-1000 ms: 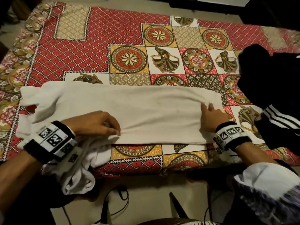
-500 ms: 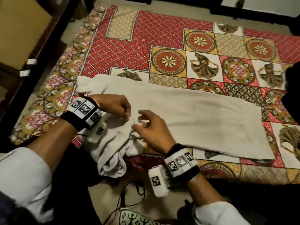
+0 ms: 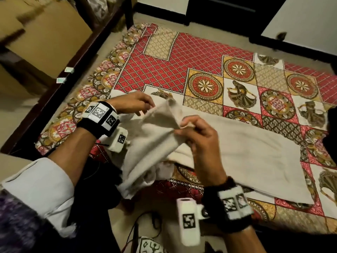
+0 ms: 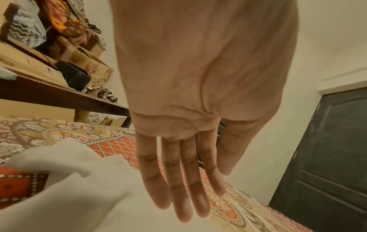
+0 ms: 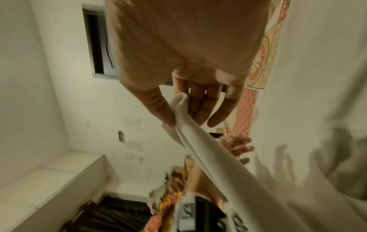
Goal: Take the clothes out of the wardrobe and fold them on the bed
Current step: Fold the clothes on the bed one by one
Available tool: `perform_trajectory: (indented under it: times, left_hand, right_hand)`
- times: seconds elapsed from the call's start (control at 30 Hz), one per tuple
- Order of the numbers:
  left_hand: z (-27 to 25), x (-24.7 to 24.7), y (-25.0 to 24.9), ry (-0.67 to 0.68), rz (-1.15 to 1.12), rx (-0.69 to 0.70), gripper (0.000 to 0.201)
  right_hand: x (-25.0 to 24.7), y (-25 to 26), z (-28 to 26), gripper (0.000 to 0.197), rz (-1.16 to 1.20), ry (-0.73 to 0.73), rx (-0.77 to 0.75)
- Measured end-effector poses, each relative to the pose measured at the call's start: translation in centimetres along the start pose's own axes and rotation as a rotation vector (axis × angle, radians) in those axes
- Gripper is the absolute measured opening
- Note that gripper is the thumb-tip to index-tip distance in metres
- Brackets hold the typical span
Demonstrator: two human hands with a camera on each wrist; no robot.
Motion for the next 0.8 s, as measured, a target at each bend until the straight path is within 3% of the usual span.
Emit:
perform_trajectory:
  times: [0.1, 0.2, 0.33, 0.47, 0.53, 0.63, 0.73, 0.8]
  left_hand:
    - [0.1, 1.2, 0.6, 0.151, -0.050, -0.025, 0.016]
    - [0.5, 2.2, -0.2, 0.268, -0.062, -0.057, 0.030]
    - [1.0, 3.5, -0.9, 0.390, -0.084, -0.219, 0.050]
    - [1.8, 4.5, -0.1, 0.384, -0.060, -0.326, 0.049]
    - [1.9, 4.5, 0.1, 0.411, -0.048, -0.322, 0.050]
    - [1.7, 4.2, 0.2, 0.427, 0.061, -0.284, 0.052]
    - [2.0, 4.4, 0.2, 0.402, 0.002, -0.279, 0.057]
    - [2.3, 4.3, 0.4, 0.420, 0.099, -0.183, 0.082]
  right_hand:
    - [-3.0, 5.4, 0.1, 0.016, 0.157, -0.097, -0.114]
    - [-6.6, 9.3, 0.8, 0.013, 0.189, -0.190, -0.224]
    - [-10.9, 12.6, 1.1, 0.013, 0.256, -0.266, -0.298]
    - [-15.0, 15.2, 0.1, 0.031, 0.192, -0.350, -0.367]
    - [-16.7, 15.8, -0.6, 0.043, 0.124, -0.348, -0.375]
    - [-18.8, 15.5, -1.5, 0.052, -0.131, -0.470, -0.412]
    - [-19.9, 14.4, -2.1, 0.045, -0.399, -0.531, -0.433]
    - [-20.3, 13.8, -2.3, 0.032, -0.544, -0.554, -0.437]
Point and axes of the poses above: each hand's wrist, its own z-axis towards the middle knuckle, its own x-axis out of the palm, y = z × x, the point moved 1 cm from there along z, towards the middle knuckle, and after that the axes turned 12 degrees about z, right-handed, at the moved point
